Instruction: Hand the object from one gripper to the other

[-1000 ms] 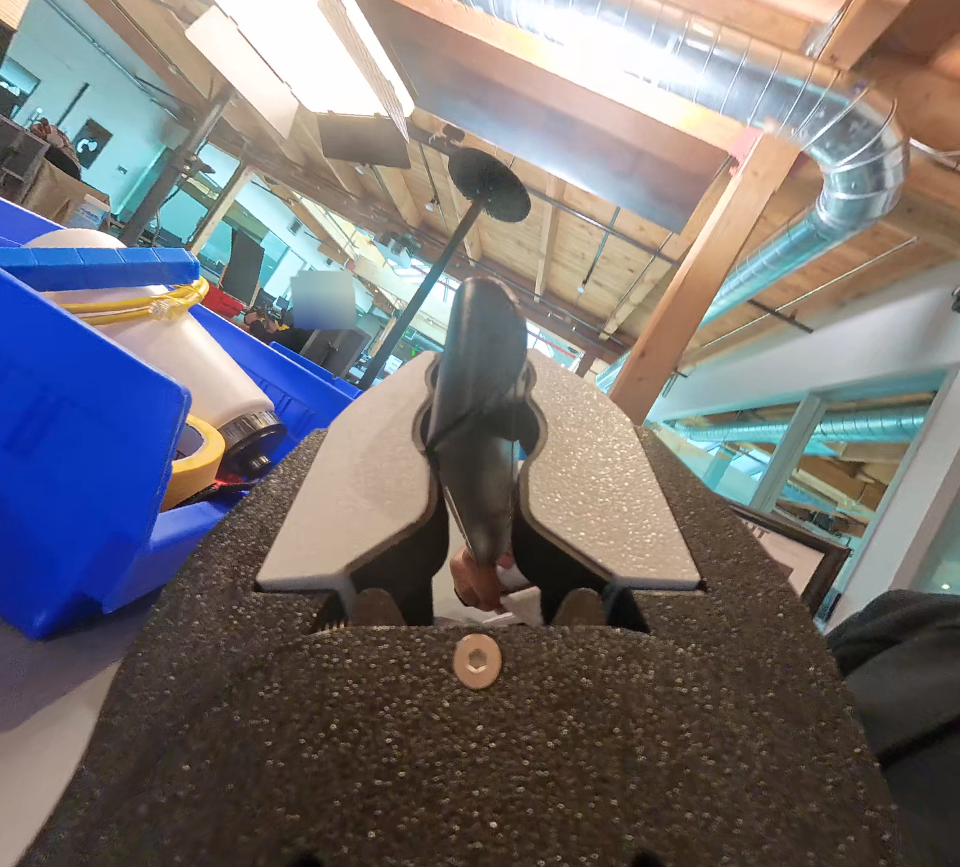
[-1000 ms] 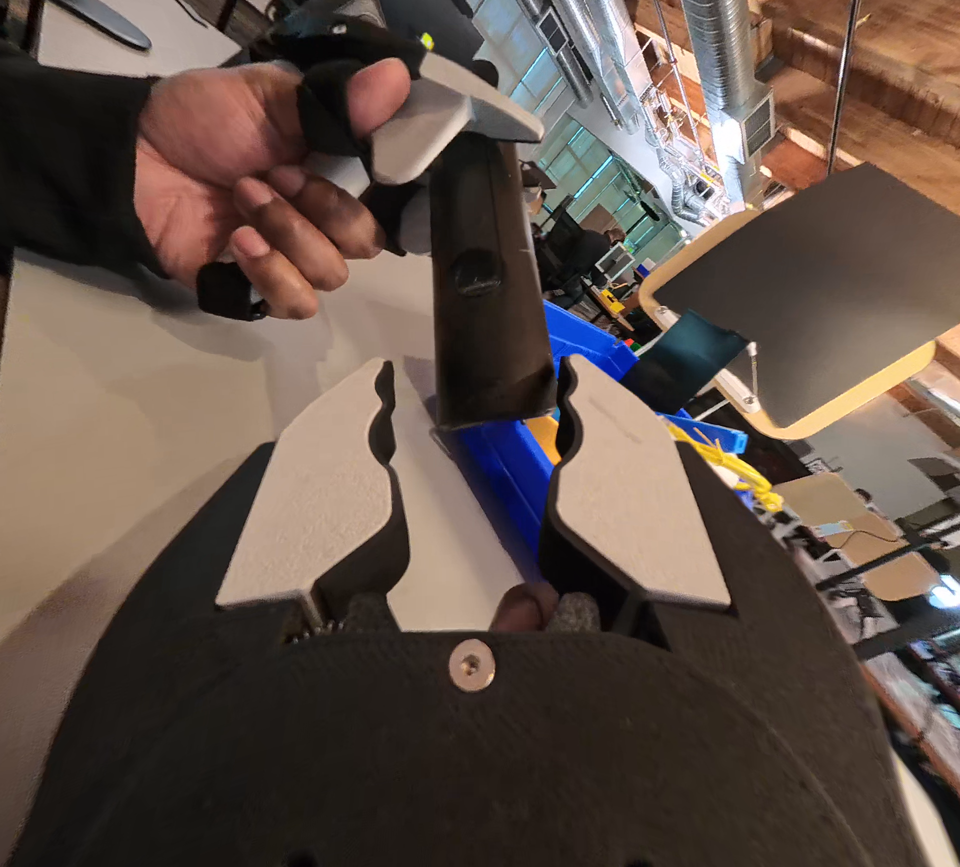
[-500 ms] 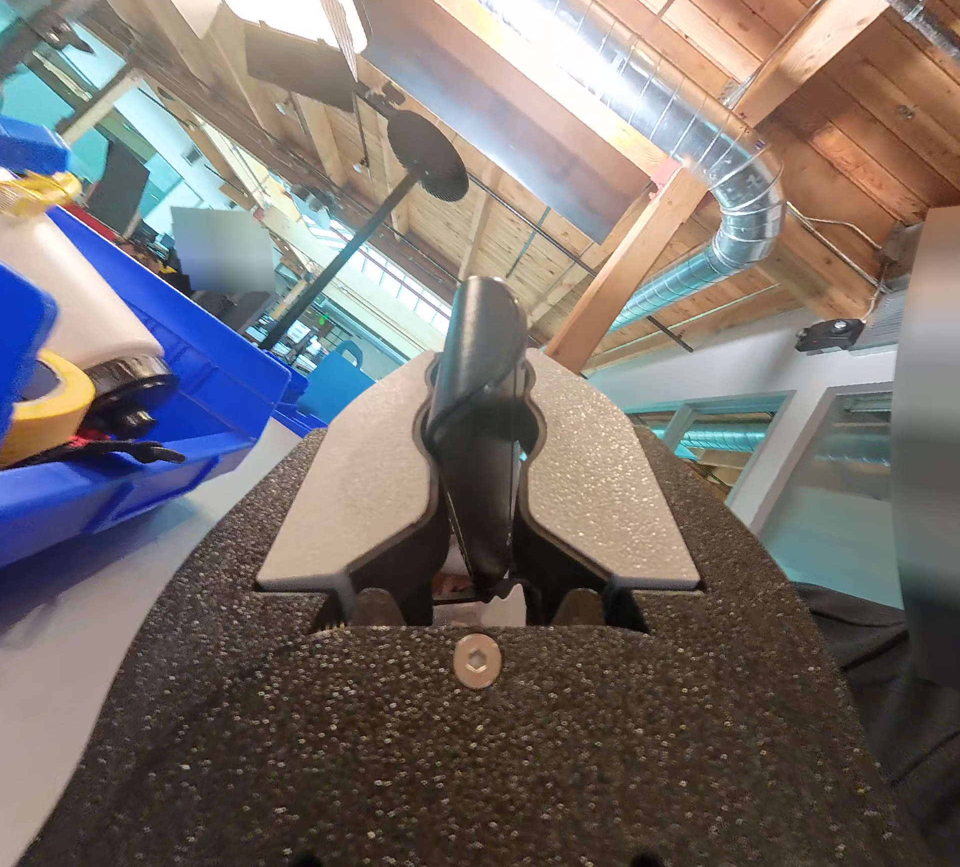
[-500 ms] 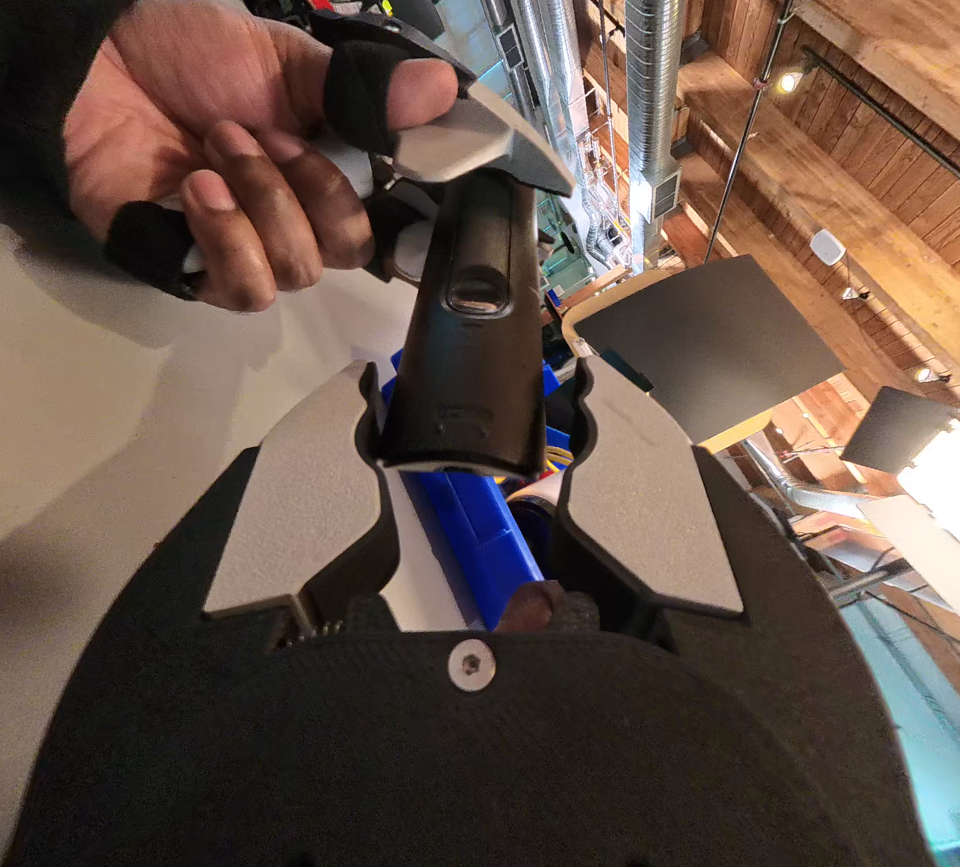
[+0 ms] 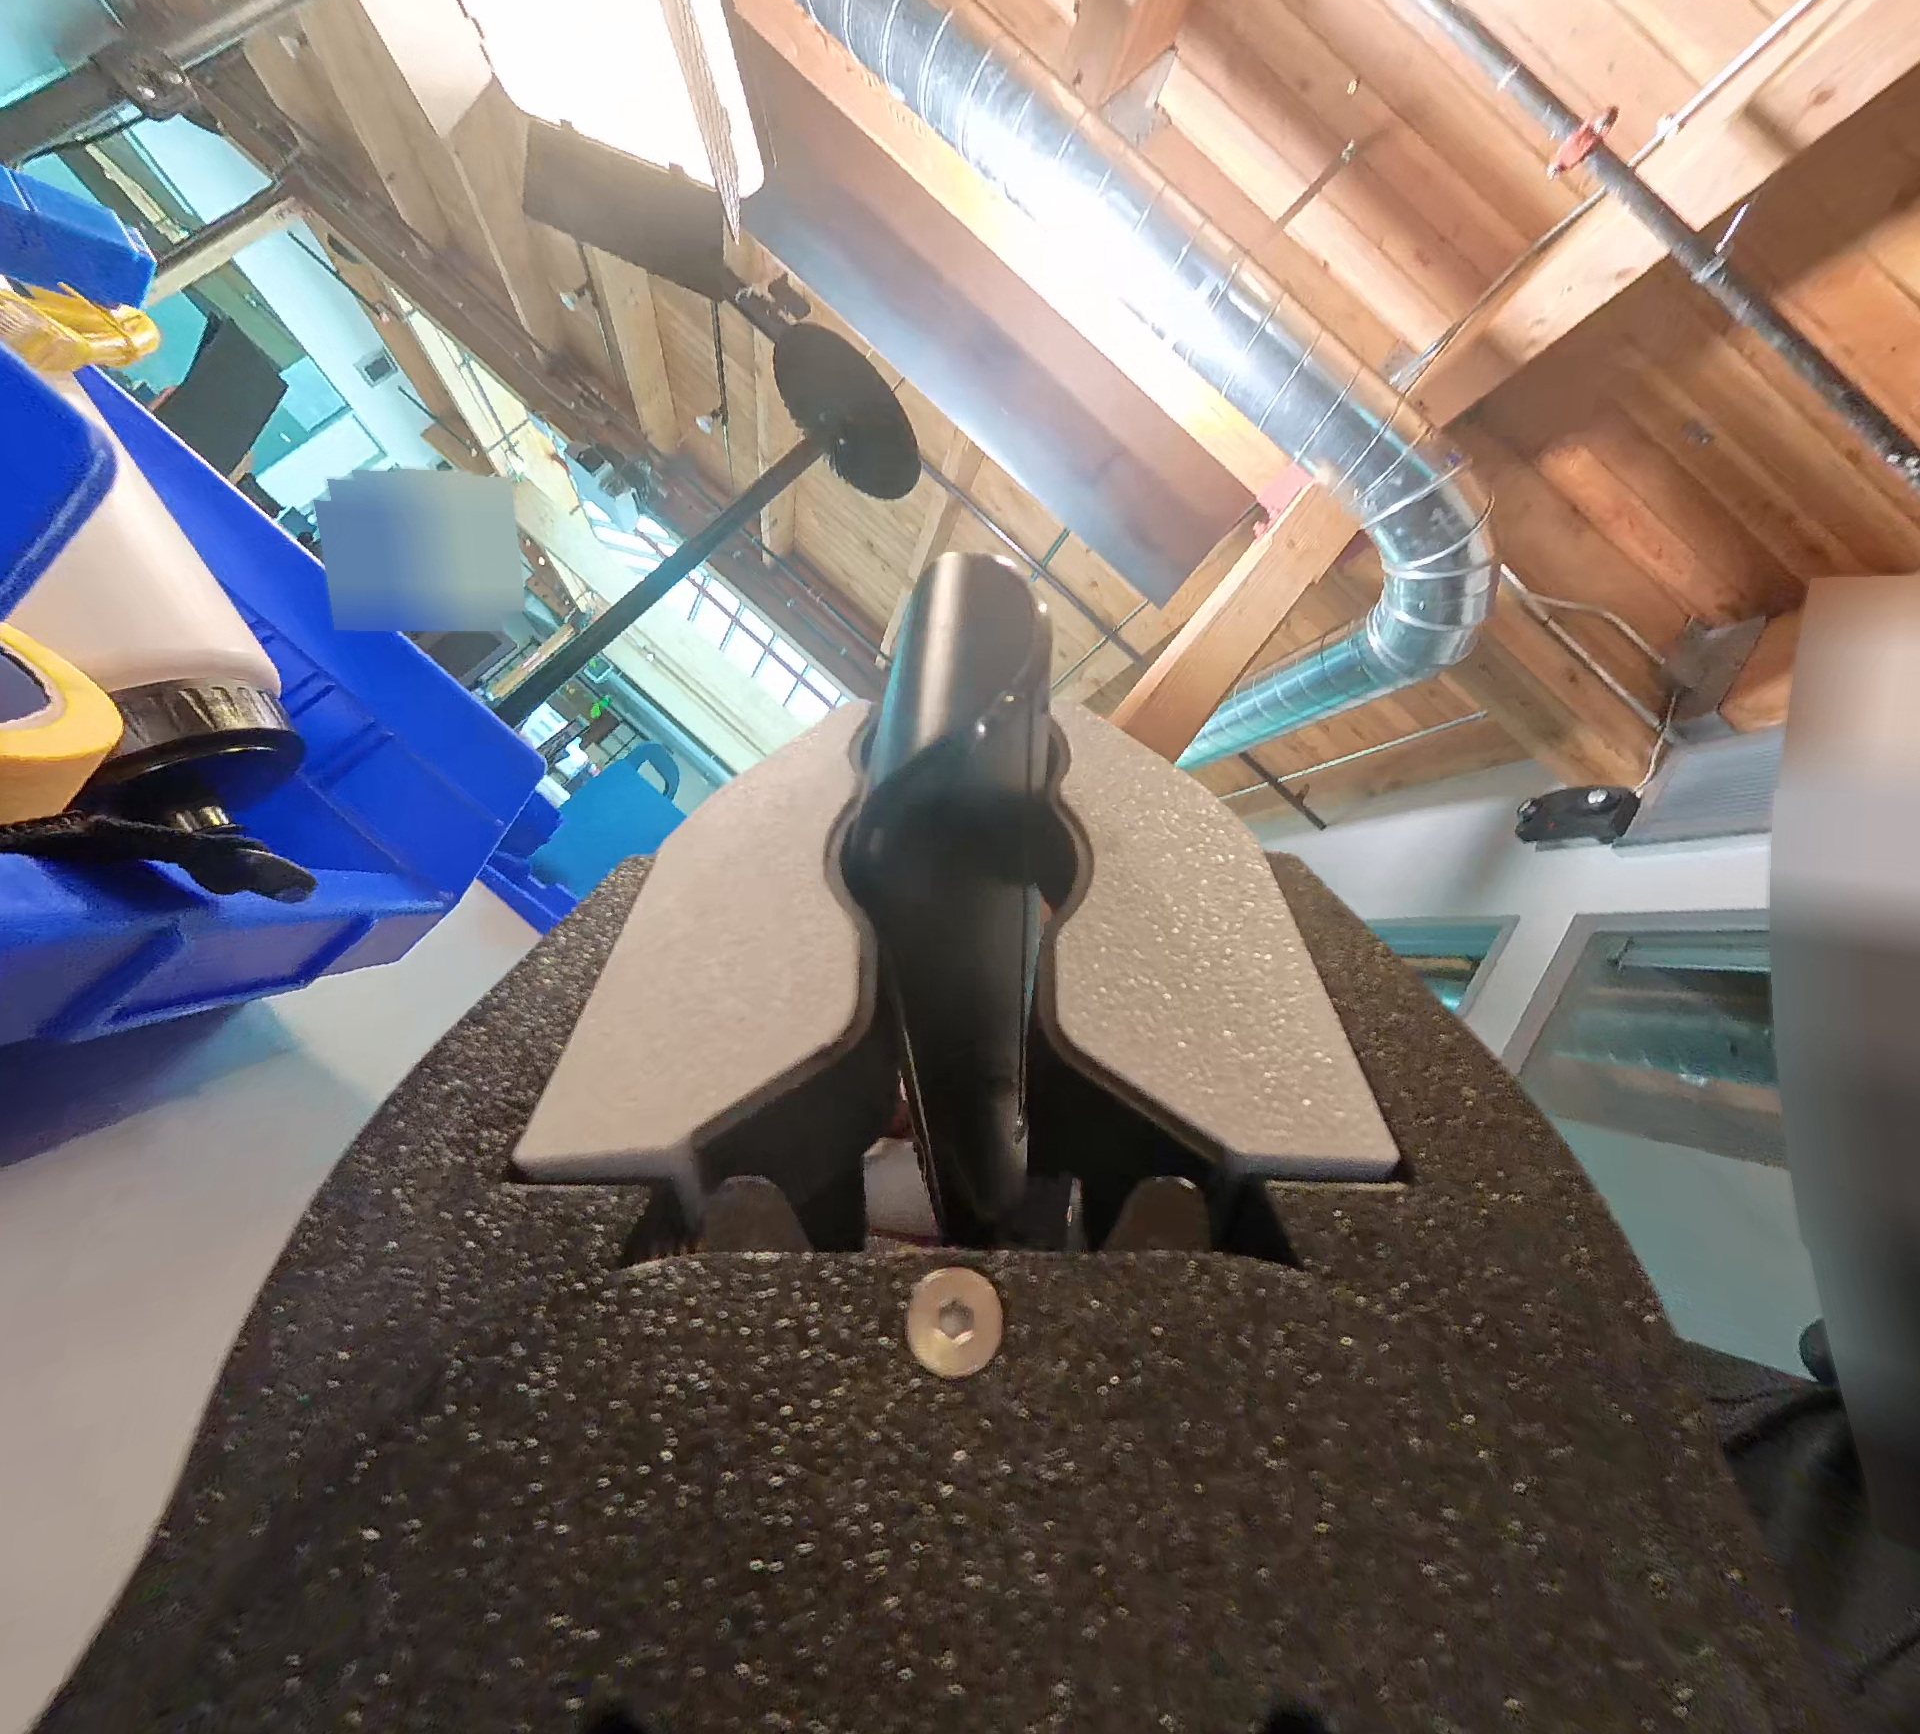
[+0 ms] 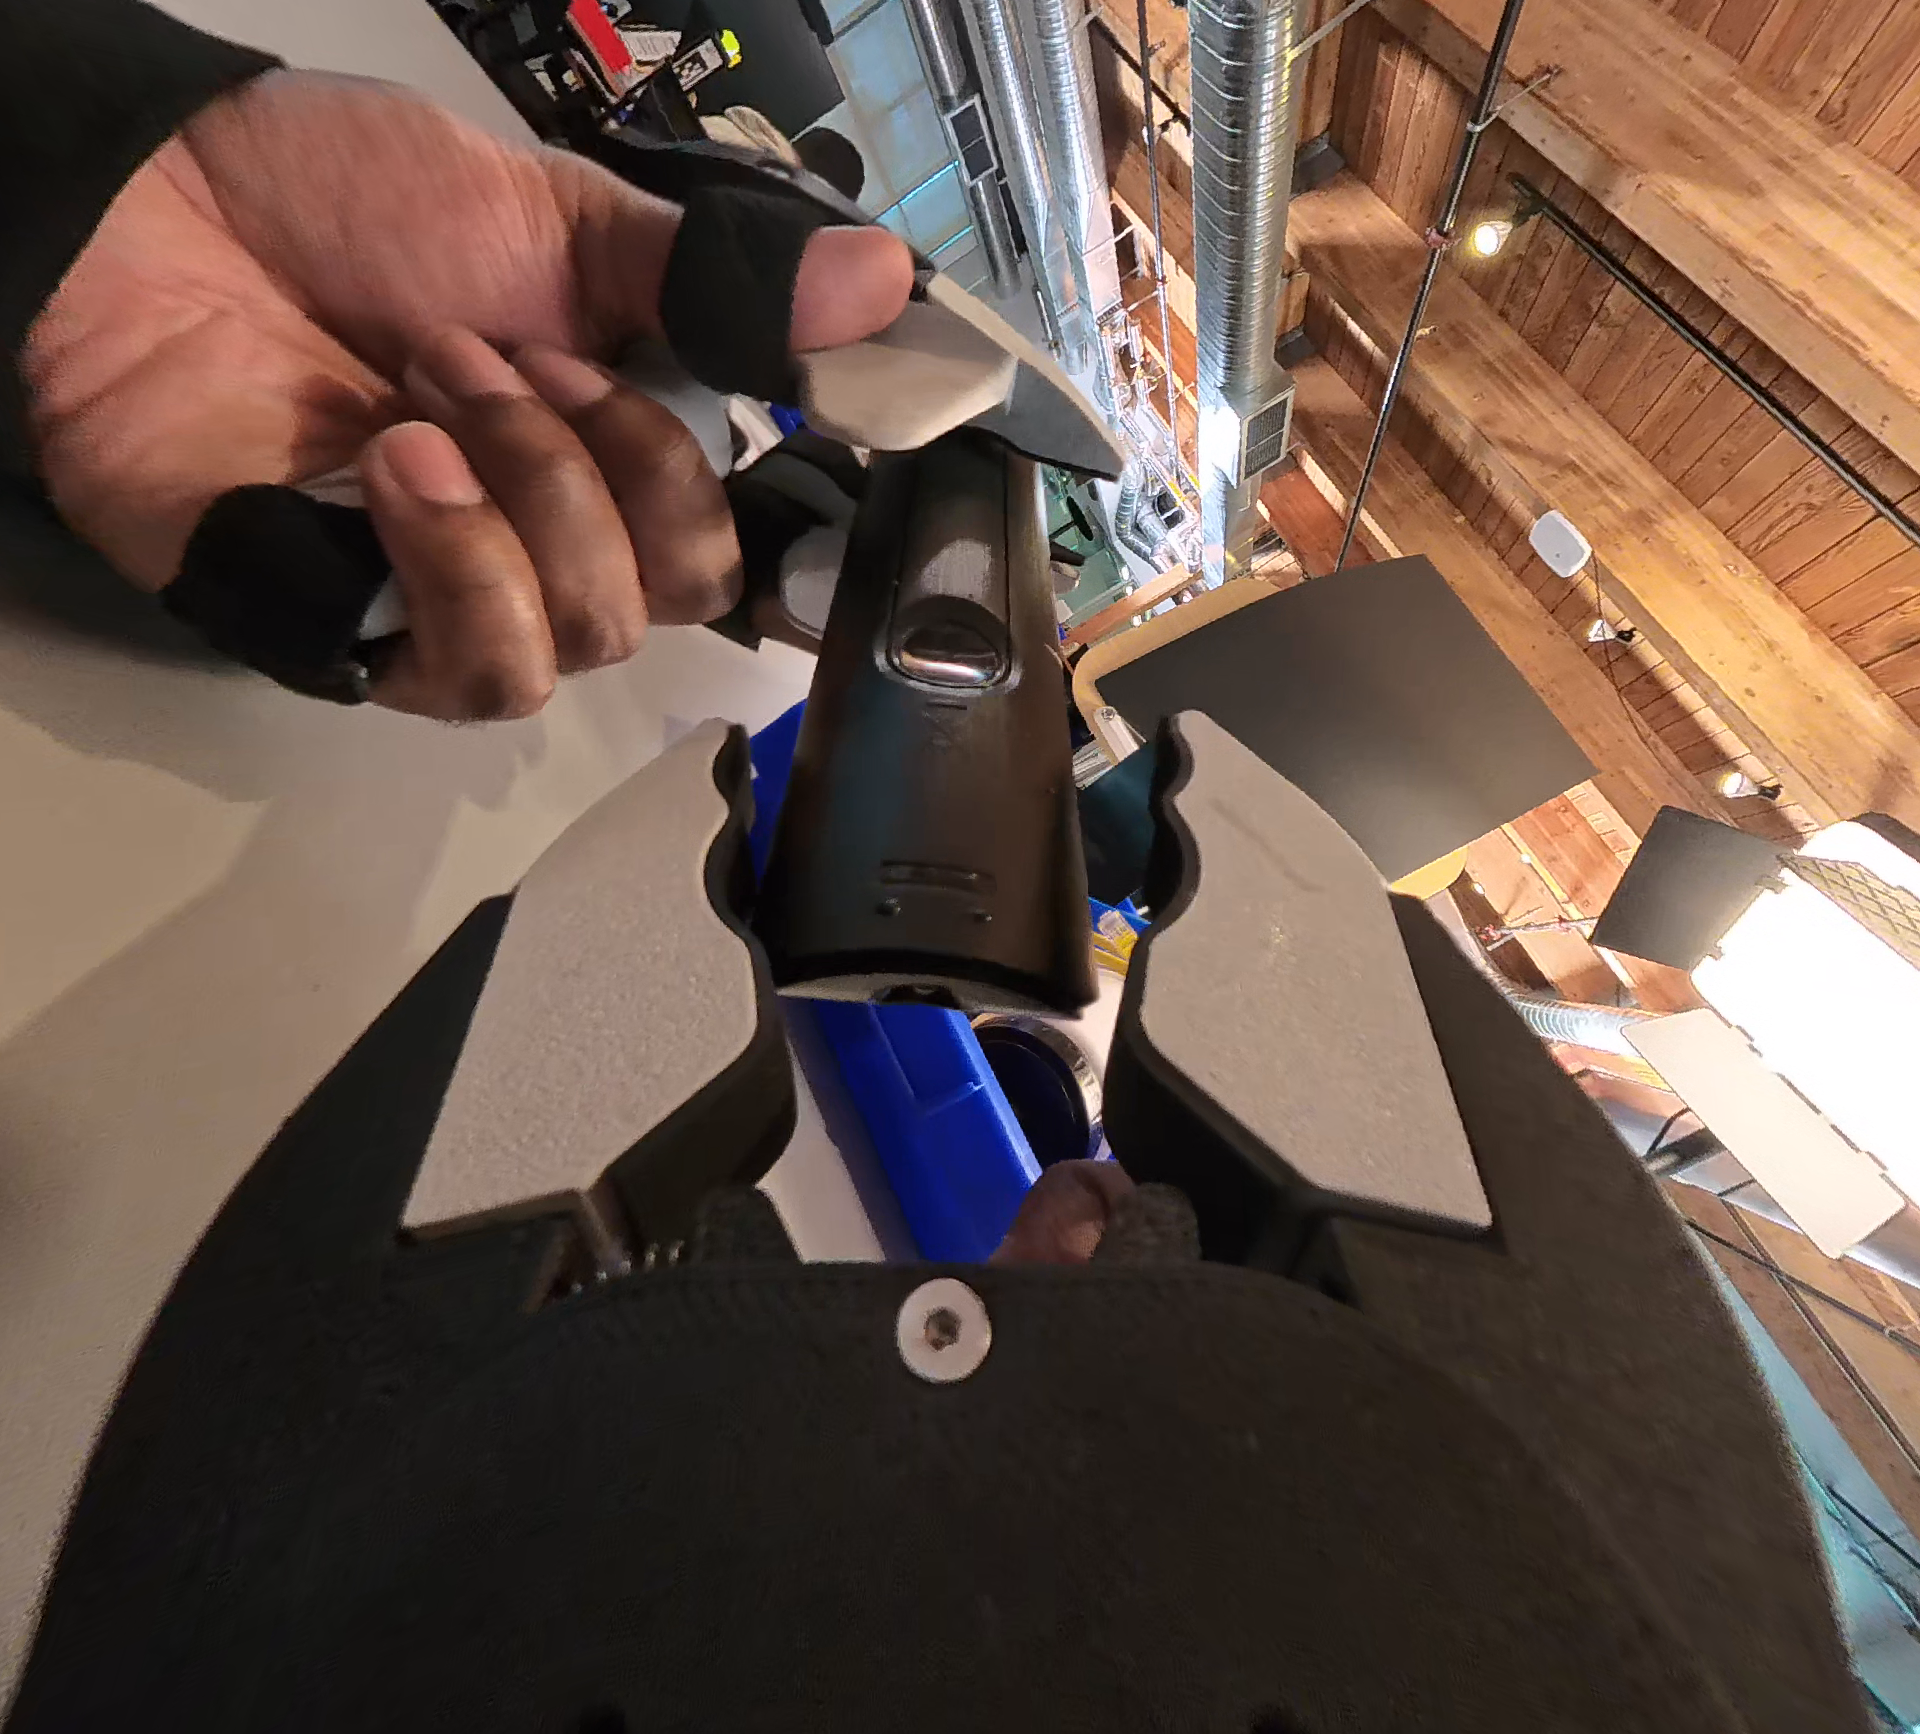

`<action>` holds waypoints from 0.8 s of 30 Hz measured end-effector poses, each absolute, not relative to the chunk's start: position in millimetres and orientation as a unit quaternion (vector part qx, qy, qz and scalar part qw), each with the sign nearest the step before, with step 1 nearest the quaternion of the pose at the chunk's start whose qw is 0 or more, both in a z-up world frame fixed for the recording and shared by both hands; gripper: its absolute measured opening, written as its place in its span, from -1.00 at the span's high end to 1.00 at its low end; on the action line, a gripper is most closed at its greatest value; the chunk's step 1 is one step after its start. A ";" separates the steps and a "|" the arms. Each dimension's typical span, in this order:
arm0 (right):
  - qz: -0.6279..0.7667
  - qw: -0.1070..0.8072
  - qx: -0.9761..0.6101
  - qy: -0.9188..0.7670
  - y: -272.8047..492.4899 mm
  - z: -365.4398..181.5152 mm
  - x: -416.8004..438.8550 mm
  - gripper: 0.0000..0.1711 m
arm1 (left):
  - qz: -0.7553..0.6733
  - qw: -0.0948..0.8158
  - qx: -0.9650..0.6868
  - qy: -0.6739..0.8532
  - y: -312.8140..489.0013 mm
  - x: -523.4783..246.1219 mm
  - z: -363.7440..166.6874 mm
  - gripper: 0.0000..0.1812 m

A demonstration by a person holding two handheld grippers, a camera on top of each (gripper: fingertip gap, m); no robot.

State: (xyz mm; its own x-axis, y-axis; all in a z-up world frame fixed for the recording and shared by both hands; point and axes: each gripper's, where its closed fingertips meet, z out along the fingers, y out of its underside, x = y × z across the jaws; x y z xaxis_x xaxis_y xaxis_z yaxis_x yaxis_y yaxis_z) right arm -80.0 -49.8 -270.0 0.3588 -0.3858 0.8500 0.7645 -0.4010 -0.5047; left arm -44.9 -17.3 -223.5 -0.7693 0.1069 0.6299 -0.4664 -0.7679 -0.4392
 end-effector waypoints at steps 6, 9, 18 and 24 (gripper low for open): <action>-0.541 0.535 -0.634 -0.136 -51.9 -267.2 -77.7 0.14 | 0.903 0.157 0.295 -0.270 -14.6 -46.3 -220.9 0.70; -0.540 0.532 -0.637 -0.139 -51.5 -269.0 -78.0 0.23 | 0.902 0.159 0.293 -0.274 -16.0 -46.7 -220.5 0.70; -0.518 0.558 -0.635 -0.127 -57.7 -261.9 -80.4 0.27 | 0.902 0.098 0.262 -0.329 -21.7 -56.7 -213.0 0.64; -0.453 0.635 -0.619 -0.092 -69.6 -246.0 -83.5 0.28 | 0.895 0.018 0.237 -0.378 -14.9 -62.7 -206.0 0.43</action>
